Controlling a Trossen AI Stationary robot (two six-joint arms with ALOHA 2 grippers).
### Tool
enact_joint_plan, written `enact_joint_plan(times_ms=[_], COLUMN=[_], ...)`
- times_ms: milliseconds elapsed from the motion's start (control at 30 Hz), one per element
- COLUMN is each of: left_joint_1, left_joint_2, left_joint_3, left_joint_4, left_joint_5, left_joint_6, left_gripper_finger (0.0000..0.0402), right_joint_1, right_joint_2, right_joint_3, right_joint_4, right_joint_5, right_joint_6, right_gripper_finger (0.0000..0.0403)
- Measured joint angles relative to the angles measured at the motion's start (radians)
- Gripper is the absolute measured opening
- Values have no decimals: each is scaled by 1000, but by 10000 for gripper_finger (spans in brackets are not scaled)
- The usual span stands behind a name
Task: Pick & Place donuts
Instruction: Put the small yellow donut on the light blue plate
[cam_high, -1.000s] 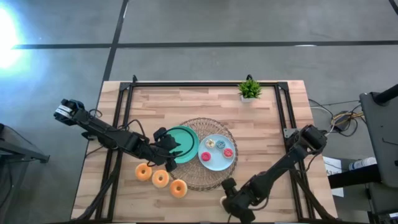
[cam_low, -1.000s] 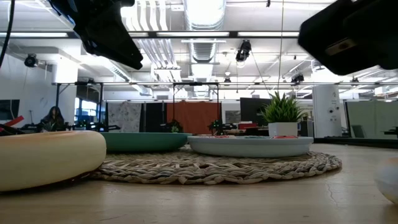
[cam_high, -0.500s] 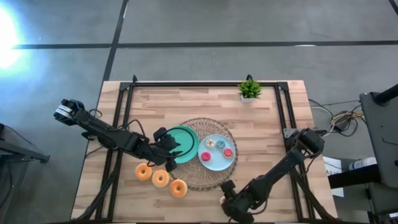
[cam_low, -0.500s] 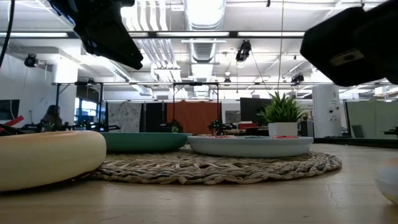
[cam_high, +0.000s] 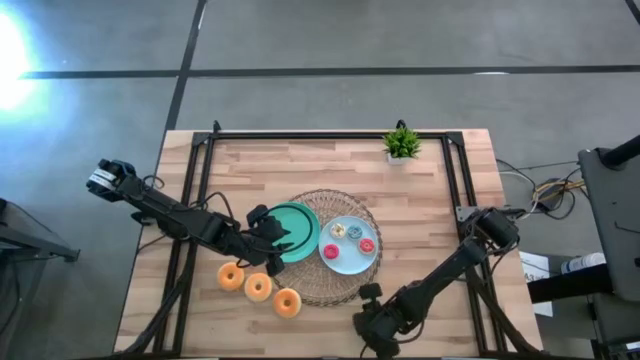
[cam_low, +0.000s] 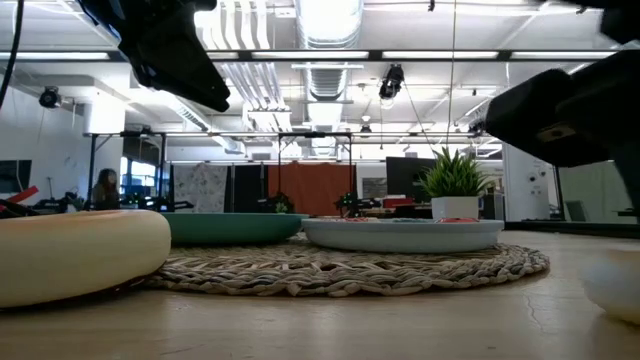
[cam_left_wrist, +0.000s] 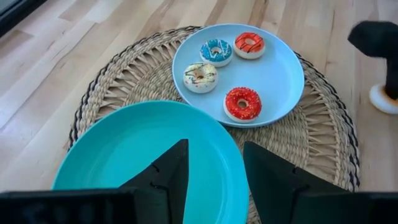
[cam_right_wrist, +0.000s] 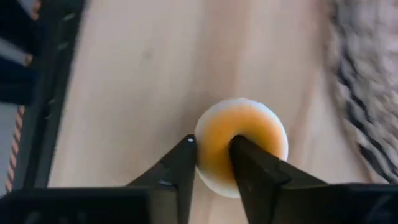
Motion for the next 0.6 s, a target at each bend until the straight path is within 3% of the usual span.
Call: enact_joint_plan(times_ms=[200,367,500,600], left_joint_1=[0,2,2,2], left_joint_2=[0,0,0,0], left_joint_3=[0,0,0,0], left_joint_4=[0,20,54,111], left_joint_5=[0,-3,-5,2], left_joint_6=[0,1,-1,-41], left_gripper_finger=[128,128,128,128], right_joint_1=[-47,-118,-225,-316], right_joint_2=[-65,-205,-348,-470], right_joint_3=[-24,-120,-250,-388], right_joint_4=[-64,-19,123,333], right_joint_5=[15,60,73,55], right_joint_6=[219,315,407,494], right_gripper_finger=[19,14,13,13])
